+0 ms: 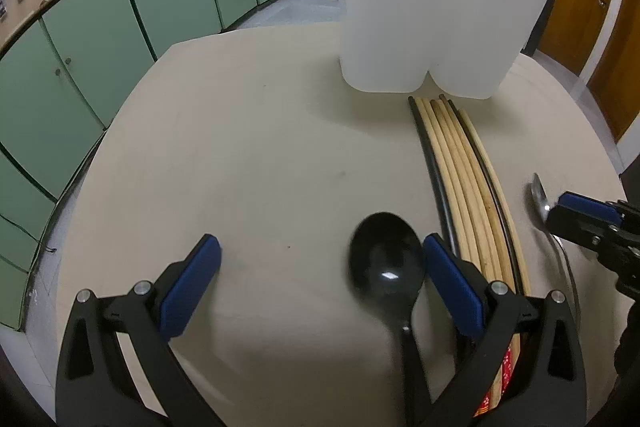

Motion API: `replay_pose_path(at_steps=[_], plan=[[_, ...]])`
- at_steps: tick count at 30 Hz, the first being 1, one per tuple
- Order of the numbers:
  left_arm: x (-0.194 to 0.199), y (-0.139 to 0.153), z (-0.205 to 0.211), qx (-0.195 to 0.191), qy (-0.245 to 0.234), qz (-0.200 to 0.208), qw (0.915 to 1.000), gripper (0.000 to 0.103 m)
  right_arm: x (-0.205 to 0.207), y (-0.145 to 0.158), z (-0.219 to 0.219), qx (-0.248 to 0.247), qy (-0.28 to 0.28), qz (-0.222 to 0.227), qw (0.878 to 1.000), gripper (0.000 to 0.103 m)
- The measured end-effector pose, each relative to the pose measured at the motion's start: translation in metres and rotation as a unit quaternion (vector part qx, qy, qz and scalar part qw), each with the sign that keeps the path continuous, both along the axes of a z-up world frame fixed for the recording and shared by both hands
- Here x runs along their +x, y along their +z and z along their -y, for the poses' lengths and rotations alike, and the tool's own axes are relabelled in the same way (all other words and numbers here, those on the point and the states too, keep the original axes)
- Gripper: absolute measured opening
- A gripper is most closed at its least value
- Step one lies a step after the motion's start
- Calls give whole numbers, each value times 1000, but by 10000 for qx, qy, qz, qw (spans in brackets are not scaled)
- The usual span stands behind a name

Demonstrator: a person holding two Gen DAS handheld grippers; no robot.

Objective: Organize utensils
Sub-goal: 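Grasp the silver spoon with the right gripper while the left gripper grasps the black spoon, then lift both spoons over the white holder and open both grippers to drop them in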

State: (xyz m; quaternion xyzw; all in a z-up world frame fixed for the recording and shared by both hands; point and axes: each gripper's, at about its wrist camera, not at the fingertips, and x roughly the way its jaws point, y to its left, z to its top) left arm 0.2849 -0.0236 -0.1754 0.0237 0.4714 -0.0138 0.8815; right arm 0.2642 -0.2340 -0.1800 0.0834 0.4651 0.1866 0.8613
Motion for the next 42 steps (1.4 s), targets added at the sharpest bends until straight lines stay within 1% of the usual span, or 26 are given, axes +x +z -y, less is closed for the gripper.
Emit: replay_pose_path(at_steps=[5,8,10,11,12,13,15,16,18,20,22,25,27,29,33,36,39,42], plan=[[7,-2,-3,15,-28,-18,10000,98,10,-1,-11,-200,43,25,9998,38],[2,-1,-3,-46,-17,-11,10000,96,10,-2,-20,-407,121,76,9991,38],[-1,-1,-5,-90,-68,40,9999,91,7,-2,-24,-542,144,137,9983,36],[-2,0,-7,-114,-103,74,9999,85,6,-2,-24,-575,146,152,9981,36],[-4,1,-7,-138,-150,122,9997,77,7,-3,-23,-575,133,151,9981,32],[-5,2,-7,-152,-187,150,9996,73,7,-3,-23,-590,104,149,9981,29],[-6,3,-6,-159,-275,185,9993,59,8,-3,-20,-537,102,130,9984,29],[-6,4,-5,-169,-307,192,9992,56,7,-4,-20,-532,100,130,9984,29],[-7,5,-4,-211,-372,206,9989,43,8,-3,-20,-599,101,149,9980,29],[-7,6,-2,-280,-401,234,9985,36,7,-3,-21,-697,85,193,9973,29],[-8,7,-2,-406,-419,251,9980,36,3,-2,-23,-763,38,258,9967,28],[-10,9,-3,-579,-404,362,9969,35,-3,0,-22,-614,2,357,9975,28],[-14,15,-5,-651,-397,582,9954,35,-8,5,-17,-565,-123,553,9968,28],[-22,23,-3,-606,-439,944,9927,35,-15,13,-11,-500,-237,833,9950,28],[-32,40,-1,-557,-514,1658,9832,35,-24,29,0,-255,-336,1342,9901,28],[-36,56,2,-451,-568,2175,9734,35,-28,43,6,-105,-396,1673,9851,28],[-39,78,8,-365,-631,2712,9598,35,-31,64,10,59,-426,2052,9778,28],[-39,100,11,-367,-655,3098,9478,35,-32,87,13,240,-430,2411,9693,28]])
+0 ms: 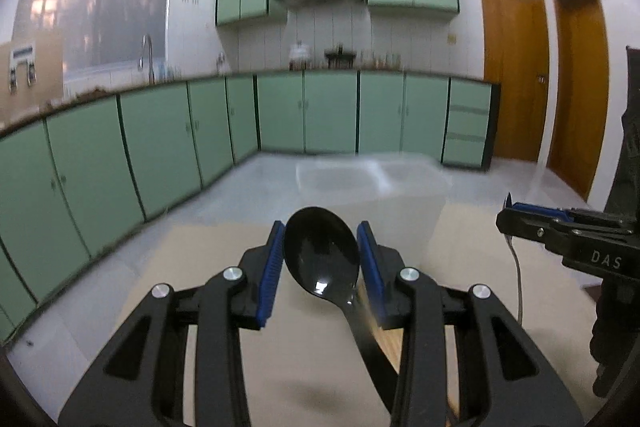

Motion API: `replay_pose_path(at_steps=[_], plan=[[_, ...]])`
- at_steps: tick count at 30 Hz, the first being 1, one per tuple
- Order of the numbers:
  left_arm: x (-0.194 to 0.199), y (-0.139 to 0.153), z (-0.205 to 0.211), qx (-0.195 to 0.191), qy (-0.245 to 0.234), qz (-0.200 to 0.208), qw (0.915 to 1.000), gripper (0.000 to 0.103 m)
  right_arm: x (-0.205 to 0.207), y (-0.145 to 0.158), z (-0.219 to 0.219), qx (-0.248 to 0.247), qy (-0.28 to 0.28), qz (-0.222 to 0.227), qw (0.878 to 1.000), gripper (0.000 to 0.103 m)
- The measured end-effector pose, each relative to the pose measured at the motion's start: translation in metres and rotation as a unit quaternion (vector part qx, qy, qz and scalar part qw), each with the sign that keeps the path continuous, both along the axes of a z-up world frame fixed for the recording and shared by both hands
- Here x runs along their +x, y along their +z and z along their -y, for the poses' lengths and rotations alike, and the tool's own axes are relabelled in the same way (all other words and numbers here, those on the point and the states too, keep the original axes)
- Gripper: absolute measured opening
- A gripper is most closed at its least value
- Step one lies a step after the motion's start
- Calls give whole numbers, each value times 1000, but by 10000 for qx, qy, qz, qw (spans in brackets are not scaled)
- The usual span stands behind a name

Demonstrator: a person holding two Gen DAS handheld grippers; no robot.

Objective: Organize utensils
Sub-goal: 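Lift both spoons over the white holder and open both grippers to drop them in, then move both open grippers back down to the chopstick bundle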

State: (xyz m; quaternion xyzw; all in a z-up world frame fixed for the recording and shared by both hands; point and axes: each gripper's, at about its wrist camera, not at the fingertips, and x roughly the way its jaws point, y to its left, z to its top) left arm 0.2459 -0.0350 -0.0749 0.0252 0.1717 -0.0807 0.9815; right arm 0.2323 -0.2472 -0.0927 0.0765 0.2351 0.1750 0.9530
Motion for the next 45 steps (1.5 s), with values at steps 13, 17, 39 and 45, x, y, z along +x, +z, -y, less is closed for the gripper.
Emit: replay_pose_path(at_steps=[13,17,39,45], plan=[[90,85,37,259,151,1347,9904,35,77,90,-8,-22,-298,1017,9944,28],[122,76,41,296,283,1303,9906,35,111,92,-15,-127,-540,1073,9927,28],[92,43,-7,214,198,680,9973,64,103,37,-2,-293,-745,199,9966,55],[34,26,-22,246,298,56,9992,85,37,20,14,-49,-727,-154,9972,83]])
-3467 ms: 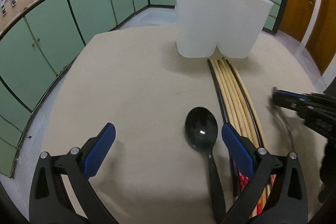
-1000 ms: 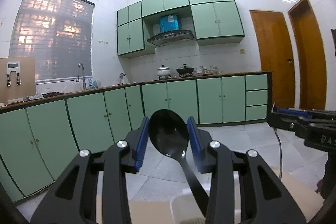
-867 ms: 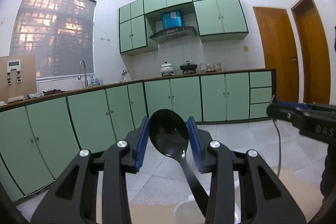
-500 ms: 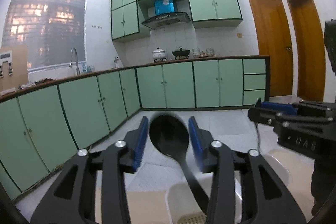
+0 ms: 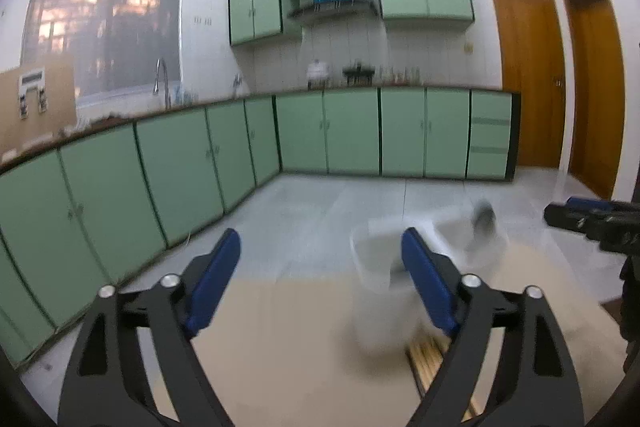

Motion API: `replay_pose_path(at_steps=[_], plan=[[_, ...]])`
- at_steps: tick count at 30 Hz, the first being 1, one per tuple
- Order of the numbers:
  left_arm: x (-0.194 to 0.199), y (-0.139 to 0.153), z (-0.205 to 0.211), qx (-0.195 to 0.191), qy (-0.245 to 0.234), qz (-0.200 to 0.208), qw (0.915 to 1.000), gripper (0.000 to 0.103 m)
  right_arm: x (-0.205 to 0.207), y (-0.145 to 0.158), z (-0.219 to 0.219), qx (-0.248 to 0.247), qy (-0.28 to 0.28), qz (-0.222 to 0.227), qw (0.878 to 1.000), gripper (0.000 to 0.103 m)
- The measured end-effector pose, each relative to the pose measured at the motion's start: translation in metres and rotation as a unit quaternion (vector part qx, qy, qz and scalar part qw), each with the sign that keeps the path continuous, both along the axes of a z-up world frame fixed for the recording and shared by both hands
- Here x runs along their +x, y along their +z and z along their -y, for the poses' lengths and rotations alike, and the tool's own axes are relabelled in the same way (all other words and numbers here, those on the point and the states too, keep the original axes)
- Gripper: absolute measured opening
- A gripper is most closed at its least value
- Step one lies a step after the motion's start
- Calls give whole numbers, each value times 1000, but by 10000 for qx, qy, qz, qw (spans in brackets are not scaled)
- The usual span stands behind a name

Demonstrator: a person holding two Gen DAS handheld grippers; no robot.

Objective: Organize utensils
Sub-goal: 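Move both open grippers back down to the chopstick bundle, then grasp a red-patterned chopstick with the right gripper while the left gripper grasps a black chopstick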

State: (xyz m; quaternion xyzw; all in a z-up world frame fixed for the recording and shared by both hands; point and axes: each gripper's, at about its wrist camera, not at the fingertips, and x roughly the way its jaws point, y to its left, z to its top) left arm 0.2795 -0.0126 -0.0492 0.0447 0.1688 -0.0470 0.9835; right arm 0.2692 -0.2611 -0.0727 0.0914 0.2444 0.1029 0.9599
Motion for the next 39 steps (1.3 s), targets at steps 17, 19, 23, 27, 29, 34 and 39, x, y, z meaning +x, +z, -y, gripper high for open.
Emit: replay_pose_path(at_steps=[17,19,23,27,29,34,39], plan=[[-126,-98,-21,-207,290,-1984,9795,89,-154,-102,-54,-592,243,-1396,9881,77],[-132,-105,-20,-145,305,-2075,9776,89,-161,-108,-60,-669,336,-1465,9864,67],[-139,-117,-17,-130,387,-2269,9731,89,-167,-116,-71,-760,478,-1603,9830,49],[-138,-118,-21,-204,442,-2322,9715,89,-170,-118,-78,-775,585,-1625,9819,40],[-136,-119,-20,-212,472,-2392,9696,89,-171,-118,-82,-826,612,-1628,9813,40],[-135,-120,-21,-276,457,-2456,9679,89,-168,-116,-86,-928,569,-1635,9805,26],[-134,-121,-16,-216,380,-2502,9672,89,-167,-115,-76,-688,549,-1616,9829,24]])
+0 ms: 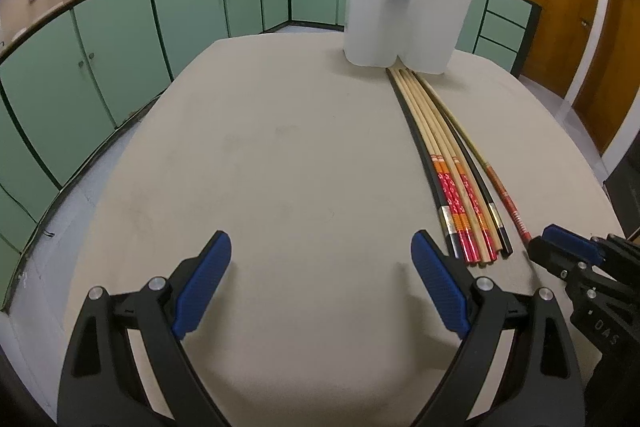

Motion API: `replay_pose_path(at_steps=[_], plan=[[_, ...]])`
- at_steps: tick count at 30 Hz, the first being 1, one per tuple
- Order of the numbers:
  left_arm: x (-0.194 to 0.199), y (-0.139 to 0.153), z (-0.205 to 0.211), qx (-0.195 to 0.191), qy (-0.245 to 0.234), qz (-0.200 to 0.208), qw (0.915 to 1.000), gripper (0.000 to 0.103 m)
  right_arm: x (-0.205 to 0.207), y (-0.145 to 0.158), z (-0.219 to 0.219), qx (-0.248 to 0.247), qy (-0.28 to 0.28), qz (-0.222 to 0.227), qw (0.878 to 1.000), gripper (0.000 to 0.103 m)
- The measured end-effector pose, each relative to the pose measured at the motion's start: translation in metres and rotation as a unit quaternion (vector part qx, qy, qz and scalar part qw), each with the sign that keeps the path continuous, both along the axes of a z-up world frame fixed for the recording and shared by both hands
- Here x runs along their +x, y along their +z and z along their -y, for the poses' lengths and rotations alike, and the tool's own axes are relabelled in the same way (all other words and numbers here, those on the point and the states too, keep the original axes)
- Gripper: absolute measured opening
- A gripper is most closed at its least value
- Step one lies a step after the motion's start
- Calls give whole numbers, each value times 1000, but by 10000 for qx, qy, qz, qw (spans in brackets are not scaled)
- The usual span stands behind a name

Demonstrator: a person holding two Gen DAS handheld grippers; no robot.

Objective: Organize utensils
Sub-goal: 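Grasp a red-patterned chopstick with the right gripper while the left gripper grasps a black chopstick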

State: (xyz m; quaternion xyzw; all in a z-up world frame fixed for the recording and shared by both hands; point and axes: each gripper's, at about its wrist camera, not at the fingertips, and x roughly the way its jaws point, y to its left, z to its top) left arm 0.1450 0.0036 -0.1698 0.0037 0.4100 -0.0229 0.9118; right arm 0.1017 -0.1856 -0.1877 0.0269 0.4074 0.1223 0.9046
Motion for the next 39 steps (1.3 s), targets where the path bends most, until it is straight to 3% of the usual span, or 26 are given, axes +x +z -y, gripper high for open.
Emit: replay_pose_path(at_steps=[3,5,6,18,27,35,37,39], plan=[[1,-1,3,63,-30,-14,10000,89,3,-2,-9,26,149,-46,9999,22],[0,-1,4,51,-60,-19,10000,89,5,-2,-14,-33,193,-47,9998,16],[0,-1,5,41,-91,-36,9999,89,6,-3,-15,-6,223,-65,9997,7],[1,-9,30,-56,-564,-228,9981,89,6,-3,28,111,-390,-38,9992,6],[10,-13,37,-29,-514,-334,9981,91,9,-6,34,98,-411,-69,9991,6],[9,-11,23,70,-19,-299,9995,90,9,-5,34,146,-399,-85,9991,7],[9,-11,26,38,-157,-344,9993,88,9,-6,34,146,-367,-88,9992,8],[10,-12,29,69,-229,-373,9990,79,9,-6,34,135,-358,-97,9992,8]])
